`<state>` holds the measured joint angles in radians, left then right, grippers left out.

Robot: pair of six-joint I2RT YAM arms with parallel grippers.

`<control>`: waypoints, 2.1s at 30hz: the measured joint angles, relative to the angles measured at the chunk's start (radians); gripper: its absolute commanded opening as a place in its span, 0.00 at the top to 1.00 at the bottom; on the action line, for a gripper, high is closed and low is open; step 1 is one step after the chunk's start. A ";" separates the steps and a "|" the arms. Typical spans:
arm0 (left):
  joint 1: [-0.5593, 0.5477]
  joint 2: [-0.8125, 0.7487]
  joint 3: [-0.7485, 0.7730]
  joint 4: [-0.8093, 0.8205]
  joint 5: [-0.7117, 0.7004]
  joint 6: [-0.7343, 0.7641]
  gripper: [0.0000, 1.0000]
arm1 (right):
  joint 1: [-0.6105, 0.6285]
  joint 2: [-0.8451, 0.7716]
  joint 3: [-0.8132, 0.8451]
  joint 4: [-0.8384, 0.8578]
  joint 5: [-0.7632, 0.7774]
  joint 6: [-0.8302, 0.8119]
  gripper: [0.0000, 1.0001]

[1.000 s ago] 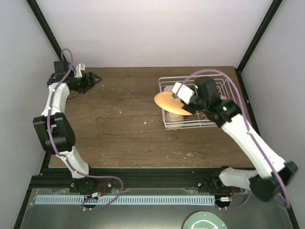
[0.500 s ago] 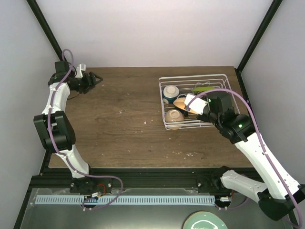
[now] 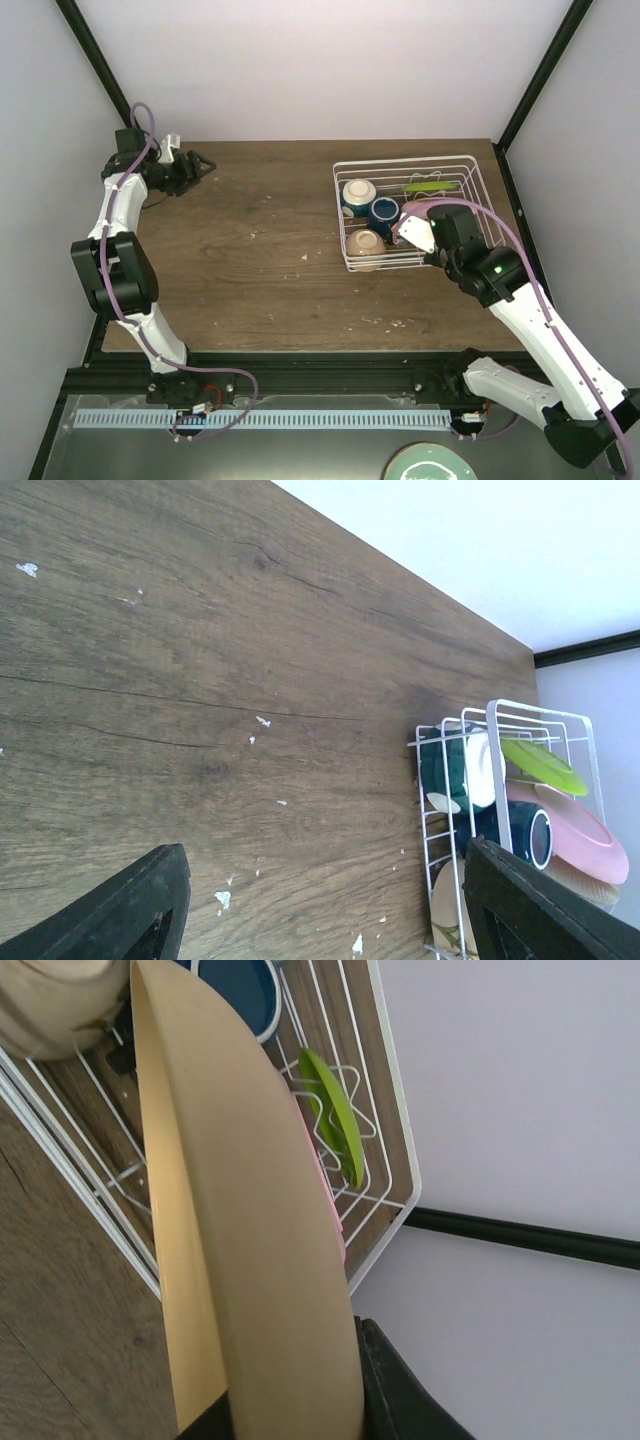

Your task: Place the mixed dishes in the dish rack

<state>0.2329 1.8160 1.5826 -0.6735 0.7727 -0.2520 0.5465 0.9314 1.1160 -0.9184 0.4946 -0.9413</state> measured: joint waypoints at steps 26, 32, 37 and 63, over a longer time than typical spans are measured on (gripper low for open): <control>0.000 0.012 0.000 -0.001 -0.005 0.010 0.23 | -0.107 0.001 -0.201 0.310 0.106 -0.390 0.99; 0.000 0.013 0.000 -0.001 -0.008 0.014 0.23 | -0.119 0.002 -0.201 0.397 0.092 -0.472 0.99; 0.000 0.013 0.000 -0.001 -0.008 0.017 0.23 | -0.122 0.005 -0.222 0.434 0.075 -0.502 0.99; 0.000 0.013 -0.012 -0.001 -0.010 0.020 0.23 | -0.156 0.038 -0.389 0.664 0.047 -0.644 0.99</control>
<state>0.2329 1.8290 1.5703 -0.6746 0.7631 -0.2317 0.3908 0.9695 0.7269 -0.2546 0.5411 -1.5852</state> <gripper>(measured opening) 0.772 0.127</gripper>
